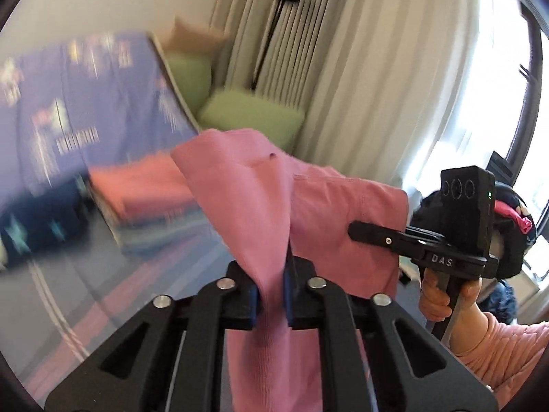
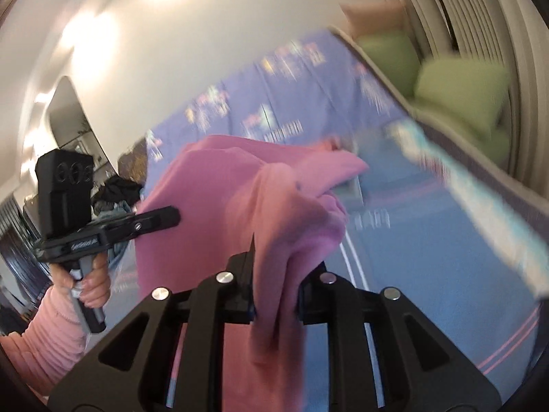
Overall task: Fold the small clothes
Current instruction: 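Grasp the pink cloth with the left gripper while the right gripper grasps beside it, lift, then place the lifted pink cloth onto the clothes stack and open both grippers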
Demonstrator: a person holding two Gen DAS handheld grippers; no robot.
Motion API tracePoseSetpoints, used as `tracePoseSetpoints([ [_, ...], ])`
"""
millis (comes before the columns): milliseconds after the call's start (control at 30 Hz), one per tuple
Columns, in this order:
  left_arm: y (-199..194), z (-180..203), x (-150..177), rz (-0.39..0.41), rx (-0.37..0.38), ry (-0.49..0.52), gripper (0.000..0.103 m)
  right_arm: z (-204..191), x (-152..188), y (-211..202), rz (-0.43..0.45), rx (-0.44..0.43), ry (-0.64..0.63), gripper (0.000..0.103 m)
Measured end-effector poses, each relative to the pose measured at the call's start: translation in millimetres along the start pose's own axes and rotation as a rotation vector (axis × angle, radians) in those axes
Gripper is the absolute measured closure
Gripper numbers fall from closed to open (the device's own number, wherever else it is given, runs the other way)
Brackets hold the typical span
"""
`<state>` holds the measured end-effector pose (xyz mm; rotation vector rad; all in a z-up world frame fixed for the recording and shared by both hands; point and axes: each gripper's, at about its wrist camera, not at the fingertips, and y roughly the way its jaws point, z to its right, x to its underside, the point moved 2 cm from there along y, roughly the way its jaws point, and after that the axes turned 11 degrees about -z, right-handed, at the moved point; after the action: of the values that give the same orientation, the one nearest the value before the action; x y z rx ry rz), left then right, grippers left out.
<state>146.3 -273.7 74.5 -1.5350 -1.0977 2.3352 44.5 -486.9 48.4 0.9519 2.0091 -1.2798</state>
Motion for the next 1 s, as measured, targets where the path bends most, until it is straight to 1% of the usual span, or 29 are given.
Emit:
tracePoseSetpoints([
  [67,-25.4,4.8,-19.3,0.058,-0.055,0.025,0.096,-12.9,-27.3,-8.6,0.048,0.018,-0.056,0.087],
  [133,-37.4,2.1,-39.5,0.088,-0.106,0.031,0.096,-25.0,-65.3,-13.2,0.093,0.036,-0.116,0.087],
  [233,-47.4,-4.4,-72.9,0.134,-0.171,0.025,0.096,-31.6,-113.0,-8.9,0.117,0.041,-0.135,0.087],
  [267,-50.0,-8.0,-88.3,0.151,-0.204,0.031,0.096,-33.1,-127.0,-6.3,0.125,0.05,-0.143,0.087],
  [300,-48.8,-10.1,-101.6,0.159,-0.226,0.035,0.096,-35.6,-146.0,-0.5,0.138,0.067,-0.162,0.087],
  [367,-49.3,-19.3,-125.9,0.17,-0.275,0.047,0.096,-35.8,-168.4,9.5,0.146,0.085,-0.182,0.087],
  [433,-44.7,-34.4,-152.0,0.167,-0.316,0.043,0.096,-32.9,-196.1,27.9,0.145,0.096,-0.183,0.087],
  [467,-38.6,-45.6,-165.9,0.163,-0.343,0.037,0.096,-30.1,-207.9,37.9,0.142,0.099,-0.177,0.087],
  [533,-34.0,-60.3,-181.6,0.157,-0.366,0.023,0.096,-20.5,-232.4,66.7,0.127,0.113,-0.155,0.087],
  [567,-24.2,-75.2,-191.1,0.153,-0.375,0.01,0.096,-14.7,-241.4,82.3,0.122,0.122,-0.145,0.087],
  [600,-18.5,-85.4,-197.4,0.148,-0.38,-0.003,0.096,-9.1,-246.7,95.8,0.118,0.13,-0.14,0.087],
  [667,9.7,-117.7,-209.0,0.13,-0.394,-0.045,0.096,3.5,-255.8,129.6,0.106,0.157,-0.126,0.086],
  [700,23.4,-131.5,-211.4,0.119,-0.404,-0.061,0.093,15.9,-261.5,158.7,0.089,0.201,-0.103,0.076],
  [733,48.4,-153.9,-213.6,0.083,-0.44,-0.084,0.076,26.9,-263.0,181.2,0.073,0.257,-0.082,0.063],
  [767,65.7,-168.2,-210.7,0.049,-0.493,-0.112,0.059,40.5,-262.8,205.8,0.045,0.342,-0.055,0.028],
  [800,95.1,-194.7,-203.6,-0.007,-0.606,-0.171,0.035,60.2,-256.9,237.0,-0.004,0.476,-0.022,0.024],
  [833,115.8,-214.9,-192.6,-0.053,-0.672,-0.208,0.035,73.9,-249.9,256.8,-0.044,0.549,-0.014,0.026],
  [867,129.4,-227.4,-185.4,-0.087,-0.684,-0.225,0.035,84.3,-238.6,271.4,-0.081,0.584,-0.013,0.029],
  [900,144.0,-241.2,-170.1,-0.126,-0.672,-0.251,0.035,95.4,-219.3,281.1,-0.111,0.571,0.002,0.03],
  [933,151.7,-249.9,-156.1,-0.142,-0.65,-0.28,0.035,101.1,-201.8,282.2,-0.122,0.531,0.012,0.03],
  [967,154.4,-252.3,-141.3,-0.141,-0.621,-0.308,0.035,104.2,-185.3,281.1,-0.127,0.493,0.016,0.032],
  [1000,149.8,-250.9,-120.0,-0.101,-0.593,-0.352,0.034,106.6,-159.9,274.1,-0.129,0.473,0.01,0.032],
])
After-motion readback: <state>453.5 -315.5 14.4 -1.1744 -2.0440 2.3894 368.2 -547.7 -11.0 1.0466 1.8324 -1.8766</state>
